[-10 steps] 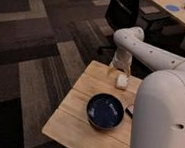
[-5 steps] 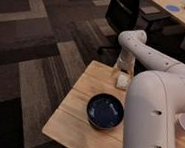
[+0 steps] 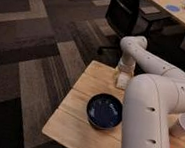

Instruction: Place the white sponge in the ceramic bowl

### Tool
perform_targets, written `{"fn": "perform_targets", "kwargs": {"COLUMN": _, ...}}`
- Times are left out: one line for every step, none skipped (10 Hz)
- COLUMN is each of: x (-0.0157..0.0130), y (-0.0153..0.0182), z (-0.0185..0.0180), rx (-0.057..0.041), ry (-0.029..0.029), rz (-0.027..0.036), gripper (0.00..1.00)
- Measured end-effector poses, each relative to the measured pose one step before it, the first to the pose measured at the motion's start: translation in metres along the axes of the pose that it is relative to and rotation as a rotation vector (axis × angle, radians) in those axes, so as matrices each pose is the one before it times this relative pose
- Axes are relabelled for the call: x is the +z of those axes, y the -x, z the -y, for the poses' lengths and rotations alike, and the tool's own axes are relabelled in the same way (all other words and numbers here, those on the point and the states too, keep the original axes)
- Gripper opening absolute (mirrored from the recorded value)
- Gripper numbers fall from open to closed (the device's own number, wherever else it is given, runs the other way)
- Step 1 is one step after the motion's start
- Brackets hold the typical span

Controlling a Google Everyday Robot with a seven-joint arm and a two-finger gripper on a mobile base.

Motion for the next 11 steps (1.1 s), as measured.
{"fn": "perform_targets", "kwargs": {"x": 0.00683, "y": -0.00017, "z": 0.00140, "rx": 0.00848, "ry": 0.00701, "rz": -0.00080, "gripper": 0.65}}
{"fn": "perform_targets", "kwargs": {"x": 0.00506, "y": -0.00079, "z": 0.00049, "rx": 0.00532, "ry": 0.00588, "rz": -0.00421, "gripper": 0.65}}
{"fn": "perform_targets", "kwargs": {"x": 0.00179, "y": -0.00004, "z": 0.00060, "rx": 0.00323, "ry": 0.00292, "rz": -0.00132, "gripper": 0.65}}
{"fn": "perform_targets", "kwargs": {"x": 0.00401, "y": 0.00011, "z": 0.00094, "rx": 0.00402, "ry": 0.00334, "rz": -0.00332, "gripper": 0.65}}
{"fn": "perform_targets", "kwargs": {"x": 0.00517, "y": -0.00077, "z": 0.00217, "rx": 0.00675, "ry": 0.00001, "rz": -0.00580, "gripper": 0.65}}
{"fn": "perform_targets", "kwargs": {"x": 0.00253, "y": -0.00053, "z": 0.00153, "rx": 0.00471, "ry": -0.00185, "rz": -0.00273, "gripper": 0.65}}
{"fn": "perform_targets", "kwargs": {"x": 0.00196, "y": -0.00042, "z": 0.00076, "rx": 0.00365, "ry": -0.00066, "rz": -0.00243, "gripper": 0.65}}
{"fn": "perform_targets", "kwargs": {"x": 0.00297, "y": -0.00229, "z": -0.00003, "rx": 0.00136, "ry": -0.00146, "rz": -0.01096, "gripper": 0.65}}
{"fn": "perform_targets", "kwargs": {"x": -0.00105, "y": -0.00093, "z": -0.00258, "rx": -0.01108, "ry": 0.00020, "rz": -0.00464, "gripper": 0.52}}
{"fn": "perform_targets", "kwargs": {"x": -0.00495, "y": 0.00039, "z": -0.00238, "rx": -0.01270, "ry": -0.00280, "rz": 0.00171, "gripper": 0.40}}
{"fn": "perform_targets", "kwargs": {"x": -0.00686, "y": -0.00093, "z": -0.00213, "rx": -0.01073, "ry": -0.00677, "rz": -0.00220, "gripper": 0.28}}
